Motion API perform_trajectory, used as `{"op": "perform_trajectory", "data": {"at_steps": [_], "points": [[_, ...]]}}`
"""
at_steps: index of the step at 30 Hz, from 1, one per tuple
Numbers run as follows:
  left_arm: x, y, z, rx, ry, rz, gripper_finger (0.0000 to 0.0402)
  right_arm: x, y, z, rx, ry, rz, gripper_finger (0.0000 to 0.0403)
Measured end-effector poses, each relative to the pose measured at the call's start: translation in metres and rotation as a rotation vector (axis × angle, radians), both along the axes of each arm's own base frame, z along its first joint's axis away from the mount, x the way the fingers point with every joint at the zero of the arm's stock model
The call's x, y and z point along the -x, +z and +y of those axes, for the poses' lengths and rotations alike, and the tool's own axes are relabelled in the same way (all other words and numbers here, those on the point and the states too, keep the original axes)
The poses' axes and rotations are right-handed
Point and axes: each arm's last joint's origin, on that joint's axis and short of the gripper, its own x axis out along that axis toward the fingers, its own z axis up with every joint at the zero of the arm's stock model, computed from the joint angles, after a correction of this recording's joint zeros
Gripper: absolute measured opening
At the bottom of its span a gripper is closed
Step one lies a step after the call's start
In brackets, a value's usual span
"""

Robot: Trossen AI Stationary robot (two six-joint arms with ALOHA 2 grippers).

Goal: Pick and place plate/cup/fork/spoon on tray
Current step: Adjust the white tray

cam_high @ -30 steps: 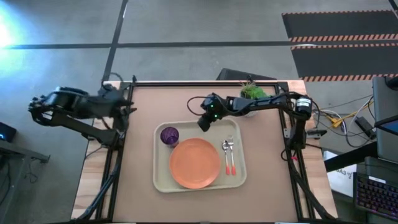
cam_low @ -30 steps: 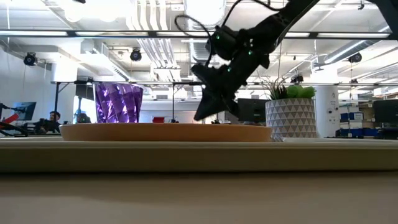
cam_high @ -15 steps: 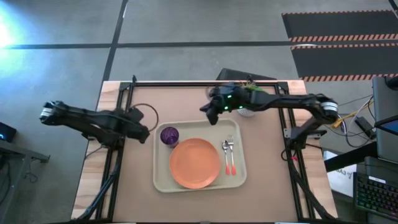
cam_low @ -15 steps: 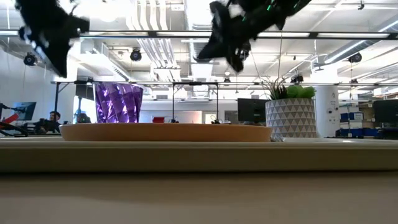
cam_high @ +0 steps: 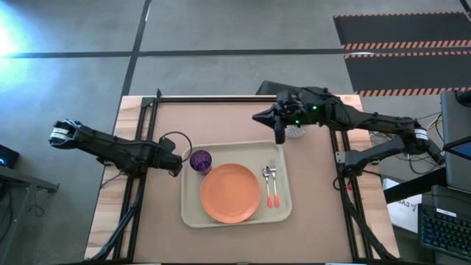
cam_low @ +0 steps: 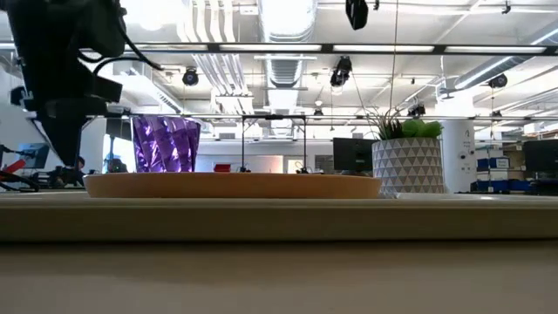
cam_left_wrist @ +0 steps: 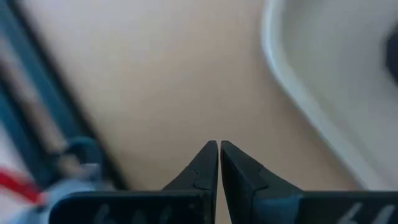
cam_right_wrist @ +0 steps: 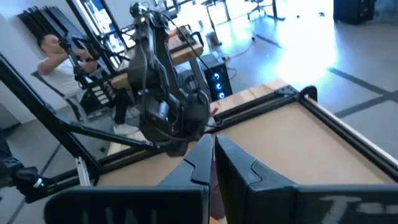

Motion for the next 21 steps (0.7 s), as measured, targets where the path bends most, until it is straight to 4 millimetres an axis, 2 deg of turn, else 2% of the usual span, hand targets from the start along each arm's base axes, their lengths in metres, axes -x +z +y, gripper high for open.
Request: {"op": "perform_trajectory", "data": {"at_steps": [7, 15, 21], "points": [[-0.01, -0.024, -0.004, 0.138, 0.043, -0.215, 0.0, -0.005, -0.005, -0.001, 0.007, 0.004, 0.019, 0.0008], [-0.005, -0.042, -0.004, 0.158, 0.075, -0.157, 0.0, -0.013, -0.013, 0.0, -0.002, 0.02, 0.05, 0.0008], [-0.014, -0.048, -0.006, 0.175, 0.088, -0.199, 0.0, -0.012, -0.011, 0.002, 0.005, 0.028, 0.042, 0.0008]]}}
